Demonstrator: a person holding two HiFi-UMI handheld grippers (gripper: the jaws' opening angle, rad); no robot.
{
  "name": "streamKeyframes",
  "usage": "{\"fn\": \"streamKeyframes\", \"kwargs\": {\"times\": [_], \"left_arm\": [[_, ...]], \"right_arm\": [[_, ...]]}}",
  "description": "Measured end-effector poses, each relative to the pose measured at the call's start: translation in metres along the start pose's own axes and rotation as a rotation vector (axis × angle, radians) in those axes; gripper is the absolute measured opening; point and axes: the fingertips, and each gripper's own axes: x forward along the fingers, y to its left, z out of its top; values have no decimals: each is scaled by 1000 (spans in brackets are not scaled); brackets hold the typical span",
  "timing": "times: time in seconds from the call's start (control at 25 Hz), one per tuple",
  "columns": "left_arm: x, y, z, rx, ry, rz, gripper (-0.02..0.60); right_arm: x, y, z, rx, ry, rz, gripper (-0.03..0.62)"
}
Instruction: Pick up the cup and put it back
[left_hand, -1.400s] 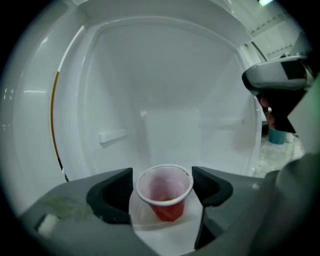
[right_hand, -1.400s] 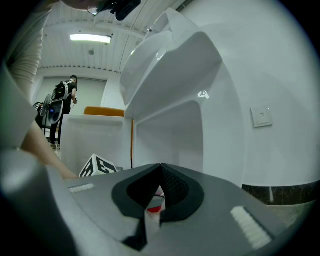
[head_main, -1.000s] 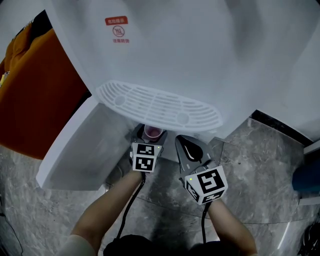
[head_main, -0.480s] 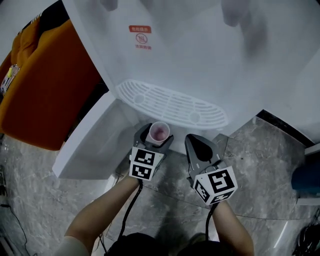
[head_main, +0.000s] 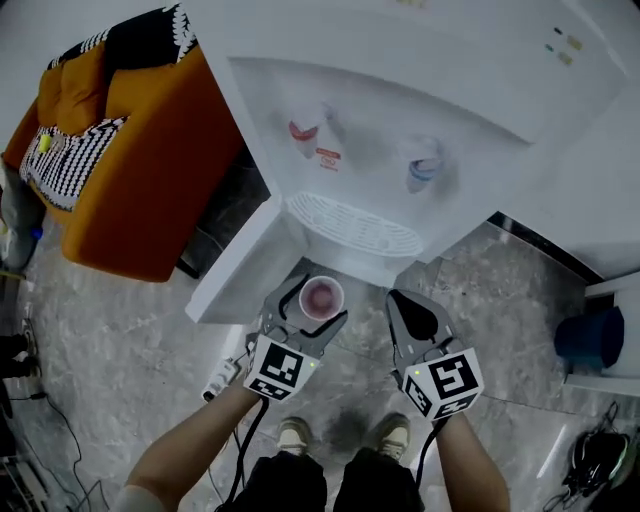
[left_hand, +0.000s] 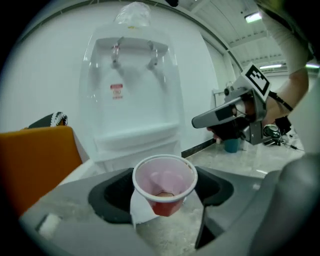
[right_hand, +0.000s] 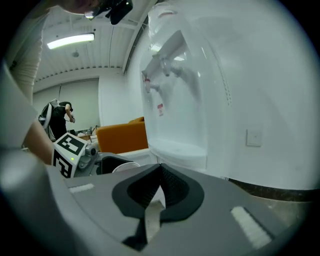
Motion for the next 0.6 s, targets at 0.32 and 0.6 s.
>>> {"fn": "streamKeyframes", "kwargs": {"times": [0.32, 0.6], "left_arm": [[-130, -3, 145, 9, -50, -29, 380], [-204, 20, 247, -42, -38, -4, 380]], "right_arm": [[-75, 56, 121, -22, 54, 14, 3], [-143, 75, 234, -10, 67, -13, 3]]}}
